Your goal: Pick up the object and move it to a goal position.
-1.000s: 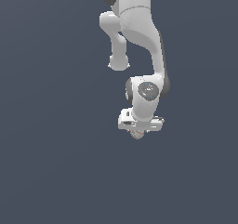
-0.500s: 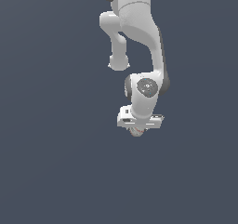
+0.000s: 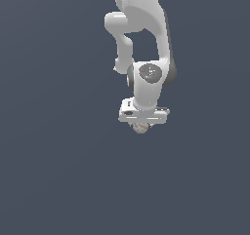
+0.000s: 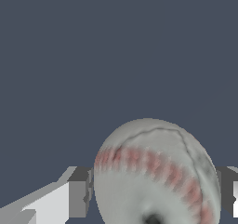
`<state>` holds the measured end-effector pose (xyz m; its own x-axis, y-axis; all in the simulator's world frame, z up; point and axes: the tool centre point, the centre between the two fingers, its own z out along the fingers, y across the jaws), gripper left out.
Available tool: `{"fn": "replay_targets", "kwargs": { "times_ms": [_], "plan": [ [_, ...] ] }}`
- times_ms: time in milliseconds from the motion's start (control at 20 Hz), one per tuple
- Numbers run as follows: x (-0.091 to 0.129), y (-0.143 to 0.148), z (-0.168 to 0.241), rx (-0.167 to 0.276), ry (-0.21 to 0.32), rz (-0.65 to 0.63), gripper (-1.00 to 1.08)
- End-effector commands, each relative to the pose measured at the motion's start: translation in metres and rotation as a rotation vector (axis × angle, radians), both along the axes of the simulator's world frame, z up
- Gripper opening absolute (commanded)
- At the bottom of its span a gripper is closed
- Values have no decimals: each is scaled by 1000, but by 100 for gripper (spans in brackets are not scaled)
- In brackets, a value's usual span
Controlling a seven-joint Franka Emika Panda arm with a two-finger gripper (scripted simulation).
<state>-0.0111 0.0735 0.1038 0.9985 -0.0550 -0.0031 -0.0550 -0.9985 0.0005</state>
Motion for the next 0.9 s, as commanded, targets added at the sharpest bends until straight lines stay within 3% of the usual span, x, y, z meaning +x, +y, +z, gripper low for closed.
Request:
{"fn": "replay_targets", "kwargs": {
  "times_ms": [0, 850],
  "plan": [
    [-10, -6, 19, 0, -3, 0, -100],
    [-85, -53, 149, 2, -3, -1, -100]
  ]
}}
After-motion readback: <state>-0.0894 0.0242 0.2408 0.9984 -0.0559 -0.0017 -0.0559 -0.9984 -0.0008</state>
